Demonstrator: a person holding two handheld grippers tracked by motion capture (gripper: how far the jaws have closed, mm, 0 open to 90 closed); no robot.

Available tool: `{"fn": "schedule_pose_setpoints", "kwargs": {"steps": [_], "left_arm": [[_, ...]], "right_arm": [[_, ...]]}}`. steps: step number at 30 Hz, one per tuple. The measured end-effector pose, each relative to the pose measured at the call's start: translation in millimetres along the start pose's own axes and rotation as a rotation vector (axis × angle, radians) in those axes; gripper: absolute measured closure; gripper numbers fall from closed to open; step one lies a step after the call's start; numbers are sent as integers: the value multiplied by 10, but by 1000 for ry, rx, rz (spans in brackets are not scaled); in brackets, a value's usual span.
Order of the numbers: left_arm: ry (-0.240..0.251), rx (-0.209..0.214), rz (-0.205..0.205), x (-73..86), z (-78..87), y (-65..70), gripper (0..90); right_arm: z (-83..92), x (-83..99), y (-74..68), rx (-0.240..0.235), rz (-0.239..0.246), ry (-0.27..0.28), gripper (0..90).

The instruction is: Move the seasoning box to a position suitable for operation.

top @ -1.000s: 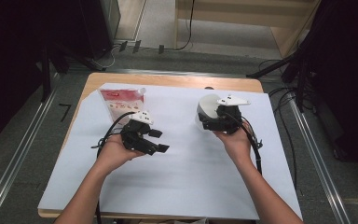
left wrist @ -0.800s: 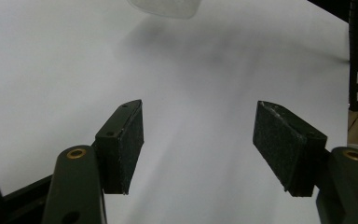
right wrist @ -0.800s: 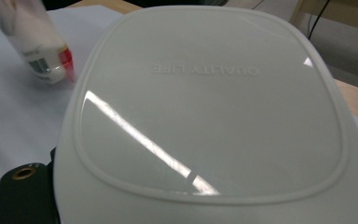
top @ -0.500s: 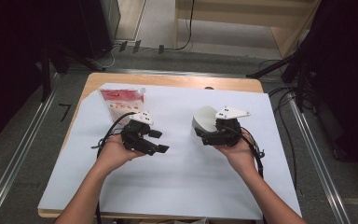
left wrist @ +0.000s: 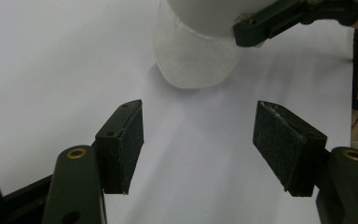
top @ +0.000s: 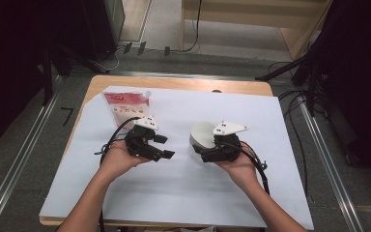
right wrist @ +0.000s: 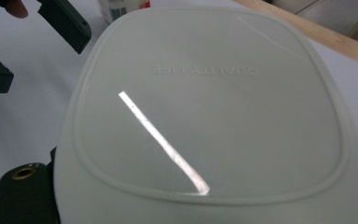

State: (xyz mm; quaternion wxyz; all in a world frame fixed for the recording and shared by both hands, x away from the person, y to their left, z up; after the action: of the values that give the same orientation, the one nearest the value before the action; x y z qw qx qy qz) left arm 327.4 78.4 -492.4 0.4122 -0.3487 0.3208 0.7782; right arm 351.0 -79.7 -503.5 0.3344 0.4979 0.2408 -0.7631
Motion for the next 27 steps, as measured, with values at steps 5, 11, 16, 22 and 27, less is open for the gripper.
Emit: {"fn": "schedule_pose_setpoints", "kwargs": {"steps": [5, 11, 16, 22, 27], "left_arm": [[-3, -11, 6, 23, 42, 18, 346], [-7, -21, 8, 50, 82, 22, 346], [-5, -19, 5, 64, 100, 27, 346], [-2, -22, 14, 64, 97, 31, 346], [1, -21, 15, 60, 90, 32, 346]], "right_arm": [[-137, 65, -138, -42, 18, -24, 154], [-234, 106, -186, -45, 33, -31, 155], [-256, 106, -185, -43, 38, -18, 155], [-263, 119, -171, -39, 15, -1, 153], [-256, 116, -166, -32, 10, -4, 150]]}}
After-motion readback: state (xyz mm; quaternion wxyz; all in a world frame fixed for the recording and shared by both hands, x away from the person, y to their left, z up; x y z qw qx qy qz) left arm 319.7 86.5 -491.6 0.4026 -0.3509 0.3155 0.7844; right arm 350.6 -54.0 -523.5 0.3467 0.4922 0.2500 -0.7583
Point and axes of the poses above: each handheld gripper's, and its own axes: z roughly backward along the jaws, x roughly out of its underside, y roughly to its right, the point moved 9 cm from there along -z, roughly forward along the jaws, and after that the axes turned 11 degrees about y, right-handed, at the moved point
